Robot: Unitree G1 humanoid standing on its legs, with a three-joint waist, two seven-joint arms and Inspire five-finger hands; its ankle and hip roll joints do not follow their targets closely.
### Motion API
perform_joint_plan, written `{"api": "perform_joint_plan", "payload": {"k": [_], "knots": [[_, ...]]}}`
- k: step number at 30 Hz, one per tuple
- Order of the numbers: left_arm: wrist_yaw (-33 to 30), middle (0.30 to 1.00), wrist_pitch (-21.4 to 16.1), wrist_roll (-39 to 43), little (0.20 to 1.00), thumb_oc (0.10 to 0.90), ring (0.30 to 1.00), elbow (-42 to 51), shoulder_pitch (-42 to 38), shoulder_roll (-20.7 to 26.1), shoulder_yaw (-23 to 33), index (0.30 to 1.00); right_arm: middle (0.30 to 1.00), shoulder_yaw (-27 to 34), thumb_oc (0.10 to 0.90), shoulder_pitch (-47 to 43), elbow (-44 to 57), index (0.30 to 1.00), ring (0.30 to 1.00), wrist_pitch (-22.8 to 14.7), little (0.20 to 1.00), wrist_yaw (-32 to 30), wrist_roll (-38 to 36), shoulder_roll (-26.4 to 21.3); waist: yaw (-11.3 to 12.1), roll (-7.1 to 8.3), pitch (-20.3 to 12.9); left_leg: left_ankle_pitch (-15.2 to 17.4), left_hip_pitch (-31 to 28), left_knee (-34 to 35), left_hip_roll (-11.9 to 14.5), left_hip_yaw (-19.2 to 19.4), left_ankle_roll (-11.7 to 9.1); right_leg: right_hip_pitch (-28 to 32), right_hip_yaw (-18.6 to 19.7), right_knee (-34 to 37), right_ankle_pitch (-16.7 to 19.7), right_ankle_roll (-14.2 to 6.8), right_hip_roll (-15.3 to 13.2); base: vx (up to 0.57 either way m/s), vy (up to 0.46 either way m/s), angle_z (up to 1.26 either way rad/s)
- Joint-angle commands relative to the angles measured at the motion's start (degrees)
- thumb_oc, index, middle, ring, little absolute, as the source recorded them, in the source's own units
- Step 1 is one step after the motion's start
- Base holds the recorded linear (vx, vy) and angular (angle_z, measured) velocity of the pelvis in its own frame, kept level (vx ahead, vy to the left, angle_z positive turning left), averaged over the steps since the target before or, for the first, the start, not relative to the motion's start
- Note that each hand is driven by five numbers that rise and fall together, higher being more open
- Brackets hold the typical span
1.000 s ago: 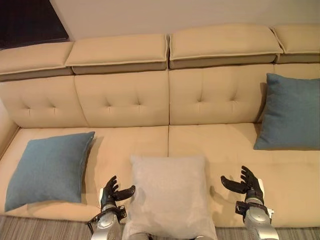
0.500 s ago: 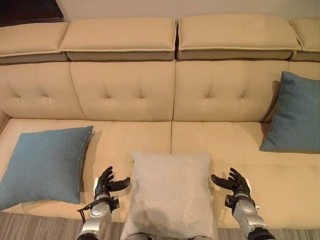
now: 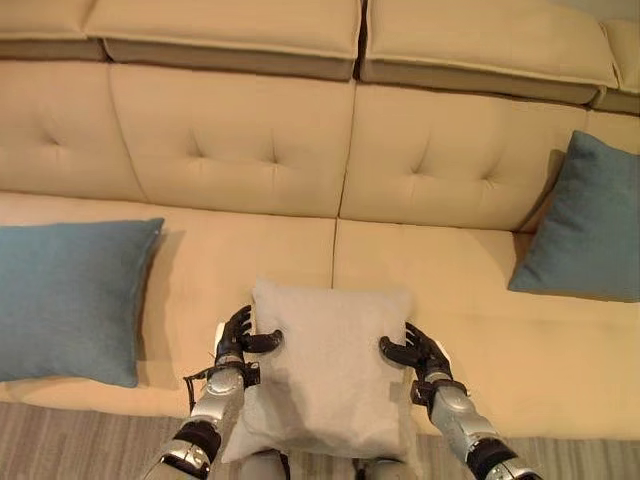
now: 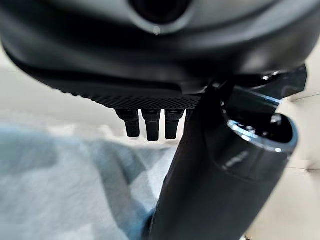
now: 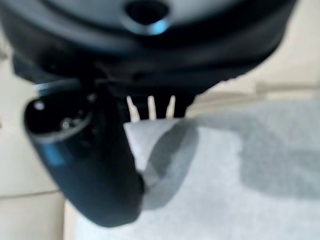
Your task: Pick up all the scattered cushions and arrange them neatly on the sofa.
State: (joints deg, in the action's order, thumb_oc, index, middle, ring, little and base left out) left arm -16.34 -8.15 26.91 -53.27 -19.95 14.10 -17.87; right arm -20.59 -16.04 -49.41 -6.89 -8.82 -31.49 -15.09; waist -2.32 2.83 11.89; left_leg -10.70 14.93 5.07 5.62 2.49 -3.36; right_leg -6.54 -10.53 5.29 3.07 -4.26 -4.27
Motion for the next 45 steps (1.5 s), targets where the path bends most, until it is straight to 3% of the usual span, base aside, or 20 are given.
{"api": "perform_joint_plan", "payload": {"k": [1, 2, 3, 4, 8, 9, 15, 21, 23, 26, 35, 39, 45], "knots": [[2.36, 0.900, -2.61, -1.23, 0.900, 0.800, 0.900, -5.38, -9.64, -3.54, -2.26, 0.900, 0.900, -4.76, 0.800, -5.84, 0.22, 0.900, 0.900, -0.54, 0.900, 5.03, 4.37, 1.26, 0.90, -0.50, 4.46, 6.31, -1.40, -0.07, 0.39, -0.24, -0.10, 0.16, 1.99, -1.25, -3.72, -1.39, -1.69, -0.04, -0.016, 0.00], [2.58, 0.900, -2.43, -1.29, 0.900, 0.800, 0.900, -6.61, -10.17, -4.26, -2.61, 0.900, 0.721, -5.47, 0.681, -6.28, -0.79, 0.721, 0.721, -0.35, 0.721, 5.33, 4.66, 1.78, 0.90, -0.34, 4.64, 6.15, -1.06, -0.07, 0.37, -0.26, -0.12, -0.22, 1.94, -1.36, -3.62, -1.36, -1.63, -0.03, -0.021, -0.01], [2.80, 0.900, -2.10, -2.28, 0.900, 0.800, 0.900, -8.18, -10.46, -5.13, -3.06, 0.900, 0.448, -6.28, 0.499, -6.52, -2.64, 0.448, 0.448, -0.14, 0.448, 5.56, 5.33, 2.63, 0.94, -0.19, 4.47, 6.13, -0.83, -0.07, 0.31, -0.38, -0.13, -0.54, 1.92, -1.43, -3.57, -1.30, -1.57, 0.00, 0.000, 0.00], [2.74, 0.900, -2.01, -2.66, 0.900, 0.800, 0.900, -9.13, -10.57, -5.53, -3.46, 0.900, 0.300, -6.81, 0.400, -6.53, -3.15, 0.300, 0.300, -0.07, 0.300, 5.83, 5.69, 3.19, 0.88, -0.02, 4.27, 6.14, -0.81, -0.07, 0.28, -0.38, -0.14, -0.61, 1.92, -1.40, -3.45, -1.26, -1.53, 0.00, 0.000, 0.00], [4.41, 0.900, -1.29, -1.37, 0.900, 0.800, 0.900, -11.84, -12.45, -7.39, -4.74, 0.900, 0.300, -8.59, 0.400, -7.91, -5.44, 0.300, 0.300, 0.43, 0.300, 6.26, 6.17, 5.57, 0.76, 0.64, 4.37, 5.54, 0.49, -0.07, 0.21, -0.54, -0.38, -1.92, 1.73, -1.40, -2.80, -1.36, -1.68, -0.01, 0.003, -0.01], [3.62, 0.300, -1.69, -3.02, 0.300, 0.400, 0.300, -11.41, -12.80, -7.04, -5.44, 0.300, 0.300, -8.83, 0.400, -7.94, -5.70, 0.300, 0.300, 0.41, 0.300, 6.18, 5.99, 5.81, 0.78, 0.69, 4.32, 5.51, 0.67, -0.07, 0.17, -0.47, -0.44, -2.11, 1.74, -1.32, -2.63, -1.39, -1.71, -0.01, 0.016, -0.04], [2.84, 0.300, -2.84, -3.74, 0.300, 0.400, 0.300, -7.96, -12.73, -6.39, -6.73, 0.300, 0.300, -8.14, 0.400, -5.14, -2.43, 0.300, 0.300, -0.68, 0.300, 5.80, 5.97, 5.05, 0.36, 0.30, 3.45, 5.89, 0.30, -0.07, 0.10, -0.15, -0.50, -1.80, 1.70, -1.18, -2.87, -1.58, -1.89, 0.00, 0.002, -0.01], [2.45, 0.300, -4.22, -1.70, 0.300, 0.400, 0.300, 1.01, -10.61, -4.23, -5.43, 0.300, 0.300, -3.63, 0.400, -0.65, 7.32, 0.300, 0.300, -2.13, 0.300, 4.50, 4.89, 2.76, -0.31, -1.00, 1.14, 6.99, -2.46, -0.07, -0.12, 0.55, -0.17, 0.47, 1.96, -1.47, -3.69, -1.93, -2.31, 0.05, 0.007, 0.00], [3.55, 0.300, -5.14, 2.21, 0.300, 0.400, 0.300, 10.66, -7.01, -3.00, -4.11, 0.300, 0.300, -0.04, 0.400, 2.14, 15.22, 0.300, 0.300, -2.79, 0.300, 4.23, 4.67, 0.95, -0.75, -2.24, -1.20, 7.93, -5.10, -0.07, -0.39, 0.60, 0.06, 3.12, 1.79, -1.79, -4.77, -2.24, -2.75, 0.11, -0.016, -0.01], [4.13, 0.300, -5.34, 1.73, 0.300, 0.400, 0.300, 16.19, -5.53, -1.69, -3.96, 0.300, 0.300, 1.35, 0.400, 3.19, 19.36, 0.300, 0.300, -3.14, 0.300, 4.54, 4.92, 0.11, -0.88, -2.89, -2.40, 8.26, -6.34, -0.07, -0.40, 0.53, 0.14, 4.33, 1.57, -1.95, -5.24, -2.34, -2.99, 0.07, -0.015, -0.03], [4.21, 0.300, -5.57, -2.14, 0.300, 0.400, 0.300, 27.76, -3.12, 1.89, -3.05, 0.300, 0.300, 3.88, 0.400, 5.31, 28.06, 0.300, 0.300, -2.47, 0.300, 3.09, 14.43, -3.37, -0.77, -4.40, -5.85, 9.74, -10.93, -0.07, -0.42, 0.92, 0.23, 8.73, 1.25, -2.18, -7.04, -2.28, -2.96, 0.07, -0.032, -0.01], [3.47, 0.300, -5.25, -2.70, 0.300, 0.400, 0.300, 26.73, -3.24, 1.54, -3.24, 0.300, 0.300, 3.51, 0.400, 4.25, 27.27, 0.300, 0.300, -2.52, 0.300, 1.61, 16.10, -3.34, -0.86, -4.64, -5.97, 9.83, -11.47, -0.07, -0.32, 1.10, 0.22, 9.15, 1.36, -2.23, -7.33, -2.11, -2.80, 0.04, -0.015, -0.01], [-1.75, 0.300, -6.15, -4.47, 0.300, 0.400, 0.300, 26.15, -14.74, 4.19, -6.10, 0.300, 0.300, 0.98, 0.400, -11.88, 26.52, 0.300, 0.300, -3.51, 0.300, -7.08, 18.10, -4.73, -1.14, -4.98, -3.01, 8.62, -7.60, -0.07, 0.25, 1.37, -0.09, 4.89, 1.93, -1.88, -6.01, -2.00, -2.36, -0.08, 0.000, -0.03]]}}
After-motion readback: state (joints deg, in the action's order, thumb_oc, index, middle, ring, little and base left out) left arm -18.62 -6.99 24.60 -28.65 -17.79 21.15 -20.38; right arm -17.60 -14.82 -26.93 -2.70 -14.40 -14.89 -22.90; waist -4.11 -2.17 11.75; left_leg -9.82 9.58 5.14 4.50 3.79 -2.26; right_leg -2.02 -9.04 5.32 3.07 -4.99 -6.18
